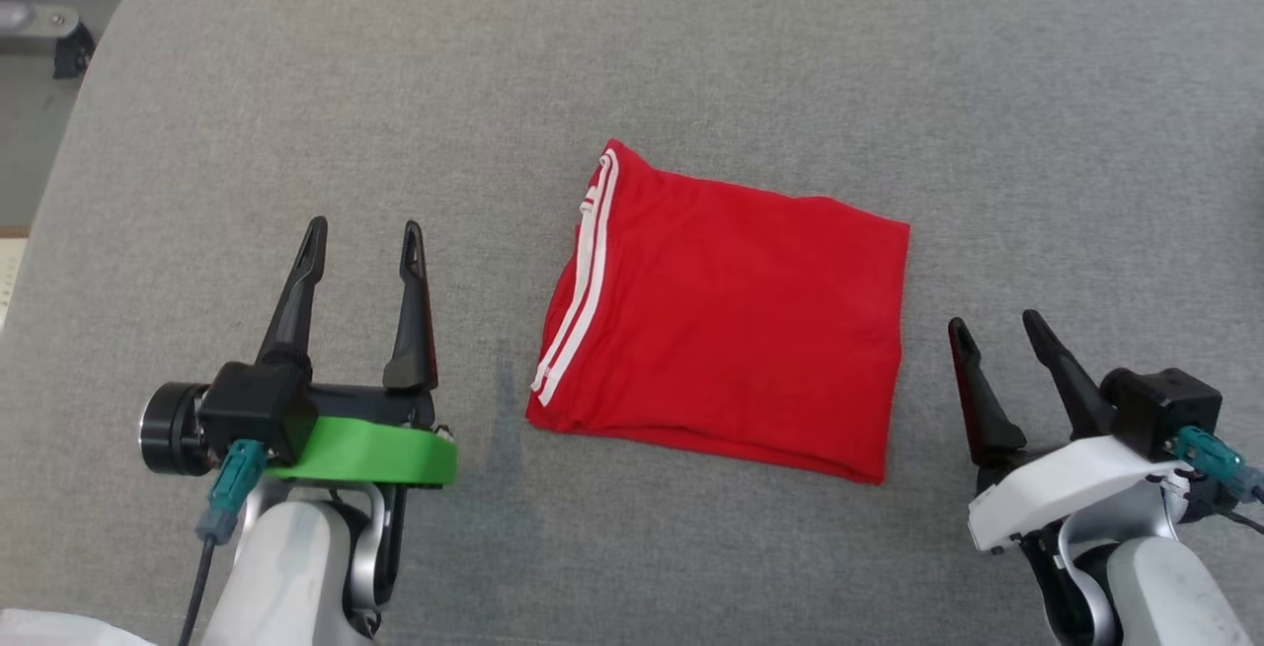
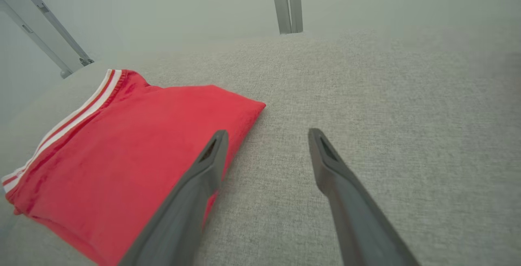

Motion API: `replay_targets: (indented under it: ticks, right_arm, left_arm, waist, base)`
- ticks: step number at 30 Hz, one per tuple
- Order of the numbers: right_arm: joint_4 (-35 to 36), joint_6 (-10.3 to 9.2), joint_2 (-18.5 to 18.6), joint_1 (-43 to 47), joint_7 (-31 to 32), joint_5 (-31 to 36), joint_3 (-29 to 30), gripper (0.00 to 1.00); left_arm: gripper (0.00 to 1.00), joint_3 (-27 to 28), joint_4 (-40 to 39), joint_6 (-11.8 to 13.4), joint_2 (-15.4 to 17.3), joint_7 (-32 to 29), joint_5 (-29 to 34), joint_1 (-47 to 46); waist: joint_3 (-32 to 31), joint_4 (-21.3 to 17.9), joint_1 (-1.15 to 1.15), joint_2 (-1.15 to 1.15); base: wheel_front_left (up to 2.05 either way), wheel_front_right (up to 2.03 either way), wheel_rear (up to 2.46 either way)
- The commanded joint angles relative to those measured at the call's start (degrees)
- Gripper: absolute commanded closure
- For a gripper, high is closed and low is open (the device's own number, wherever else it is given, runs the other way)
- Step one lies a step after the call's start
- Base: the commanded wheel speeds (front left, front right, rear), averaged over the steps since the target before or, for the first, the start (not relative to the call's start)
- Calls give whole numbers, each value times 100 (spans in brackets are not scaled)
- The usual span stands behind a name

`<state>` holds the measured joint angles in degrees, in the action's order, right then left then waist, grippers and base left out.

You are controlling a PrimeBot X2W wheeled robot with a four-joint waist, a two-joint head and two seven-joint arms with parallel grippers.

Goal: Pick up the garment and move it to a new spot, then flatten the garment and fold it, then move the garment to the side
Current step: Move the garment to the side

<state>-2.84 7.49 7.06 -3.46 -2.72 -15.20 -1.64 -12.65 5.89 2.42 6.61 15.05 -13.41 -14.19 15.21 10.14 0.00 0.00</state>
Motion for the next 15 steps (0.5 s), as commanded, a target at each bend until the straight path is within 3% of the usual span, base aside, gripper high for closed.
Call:
replay_targets:
  ticks: [1,10,12,15]
  right_arm:
    - [-116,-2,35,-157,-40,-77,-64,0]
    - [-919,-2,-78,-364,550,-442,-379,0]
    - [-923,-2,-123,-323,690,-467,-363,99]
    - [-750,-2,-133,-316,713,-471,-399,100]
  left_arm:
    - [0,28,-18,-45,-43,12,63,-137]
    - [0,180,13,-183,-251,13,199,-218]
    - [0,233,16,-206,-284,12,217,-162]
    - [0,310,11,-225,-298,12,265,-94]
  waist:
    - [424,410,0,0]
    - [522,573,0,0]
    - [517,551,0,0]
    - [502,480,0,0]
  base:
    - [0,0,0]
    - [0,0,0]
    - [0,0,0]
    - [0,0,0]
